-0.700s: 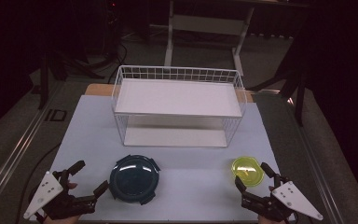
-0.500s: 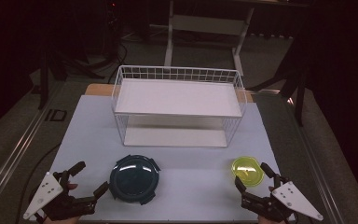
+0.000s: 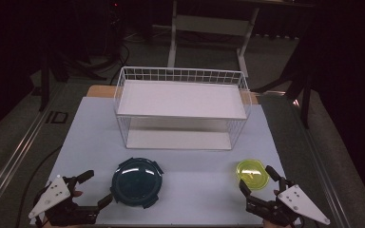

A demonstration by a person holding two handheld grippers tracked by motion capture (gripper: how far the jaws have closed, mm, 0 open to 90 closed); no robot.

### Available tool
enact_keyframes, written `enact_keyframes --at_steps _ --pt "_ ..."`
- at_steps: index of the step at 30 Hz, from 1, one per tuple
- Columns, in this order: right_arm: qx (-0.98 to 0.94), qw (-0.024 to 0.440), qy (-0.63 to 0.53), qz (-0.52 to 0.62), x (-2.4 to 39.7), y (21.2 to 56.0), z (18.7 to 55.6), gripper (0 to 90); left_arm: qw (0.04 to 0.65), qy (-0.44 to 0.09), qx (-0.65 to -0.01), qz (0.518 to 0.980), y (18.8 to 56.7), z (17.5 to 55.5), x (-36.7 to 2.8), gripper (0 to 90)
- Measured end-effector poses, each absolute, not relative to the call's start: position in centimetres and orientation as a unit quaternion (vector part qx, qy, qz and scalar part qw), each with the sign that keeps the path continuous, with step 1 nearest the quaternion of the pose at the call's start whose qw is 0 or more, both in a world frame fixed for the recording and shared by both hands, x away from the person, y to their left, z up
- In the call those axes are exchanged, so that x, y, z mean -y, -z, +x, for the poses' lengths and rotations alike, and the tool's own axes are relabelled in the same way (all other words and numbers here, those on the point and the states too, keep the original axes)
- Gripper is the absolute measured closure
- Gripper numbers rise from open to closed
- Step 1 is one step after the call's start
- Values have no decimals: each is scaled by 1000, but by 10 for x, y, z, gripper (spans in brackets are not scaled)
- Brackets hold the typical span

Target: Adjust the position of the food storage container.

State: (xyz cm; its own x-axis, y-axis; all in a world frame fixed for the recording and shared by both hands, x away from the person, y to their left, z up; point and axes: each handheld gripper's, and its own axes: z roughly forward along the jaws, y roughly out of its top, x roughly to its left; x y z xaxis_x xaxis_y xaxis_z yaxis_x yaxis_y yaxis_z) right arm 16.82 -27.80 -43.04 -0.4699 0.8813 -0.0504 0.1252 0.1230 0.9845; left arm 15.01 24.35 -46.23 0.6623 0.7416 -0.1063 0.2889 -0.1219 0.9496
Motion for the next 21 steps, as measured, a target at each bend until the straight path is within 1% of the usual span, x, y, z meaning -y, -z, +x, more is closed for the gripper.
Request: enact_keyframes --at_steps 1,3,4,5,6,7,9,10,11,12,13,14,15,19,21 --pt "-663 347 -544 379 278 431 169 89 552 -203 -358 726 463 149 -243 117" --pt "-664 346 -544 379 278 431 169 89 538 -188 -348 745 465 149 -244 169" --pt "-664 346 -544 379 278 431 169 89 538 -188 -348 745 465 149 -244 220" --pt "-664 345 -544 379 278 430 168 89 534 -177 -342 753 467 149 -244 220" --pt "-663 346 -545 379 279 430 168 89 528 -174 -340 759 468 148 -243 282" --pt "-663 345 -545 380 279 430 168 89 518 -161 -336 770 470 149 -242 325" --pt "-664 345 -544 380 279 430 168 89 506 -151 -334 781 472 149 -240 378" --pt "-664 345 -544 379 278 431 169 89 506 -151 -334 781 472 149 -240 429" --pt "-664 345 -544 379 278 431 169 89 503 -142 -330 786 474 148 -240 453" --pt "-665 344 -544 379 278 431 169 89 490 -132 -326 798 477 148 -238 496" --pt "-664 344 -544 380 278 431 169 89 480 -133 -325 804 479 148 -236 553" --pt "-664 343 -545 380 278 431 169 89 480 -133 -325 804 479 148 -236 583" --pt "-665 342 -545 380 278 431 169 89 462 -127 -324 816 483 148 -234 617" --pt "-666 340 -544 379 278 431 170 89 439 -118 -324 830 488 150 -233 724" --pt "-667 339 -544 380 278 432 170 89 430 -111 -320 837 490 150 -232 805"
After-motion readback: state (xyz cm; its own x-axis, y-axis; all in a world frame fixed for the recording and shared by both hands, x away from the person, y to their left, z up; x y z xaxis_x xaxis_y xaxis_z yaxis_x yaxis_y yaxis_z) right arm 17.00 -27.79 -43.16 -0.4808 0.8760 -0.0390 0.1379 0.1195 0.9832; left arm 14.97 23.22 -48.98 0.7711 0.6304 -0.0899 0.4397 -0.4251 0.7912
